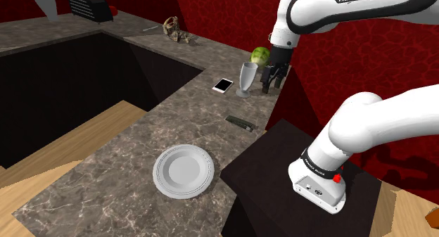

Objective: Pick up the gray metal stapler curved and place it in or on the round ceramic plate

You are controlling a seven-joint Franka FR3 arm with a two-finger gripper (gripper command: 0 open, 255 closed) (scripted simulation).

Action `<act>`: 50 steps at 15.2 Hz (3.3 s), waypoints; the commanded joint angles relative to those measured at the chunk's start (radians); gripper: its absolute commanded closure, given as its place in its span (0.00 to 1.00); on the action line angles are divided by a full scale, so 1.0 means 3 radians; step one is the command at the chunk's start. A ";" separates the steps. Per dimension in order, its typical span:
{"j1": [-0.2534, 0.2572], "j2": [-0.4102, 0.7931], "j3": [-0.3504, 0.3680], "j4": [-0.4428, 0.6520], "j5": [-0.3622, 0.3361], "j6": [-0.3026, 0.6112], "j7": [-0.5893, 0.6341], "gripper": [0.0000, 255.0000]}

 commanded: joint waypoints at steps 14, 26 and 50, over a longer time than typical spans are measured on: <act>0.0081 0.1791 -0.0332 -0.0472 -0.0200 0.2706 -0.0853 0.00; -0.0129 0.3436 0.0045 0.0017 0.0780 0.4091 -0.1990 0.00; -0.0230 0.3607 0.0161 0.0077 0.0842 0.4207 -0.2045 1.00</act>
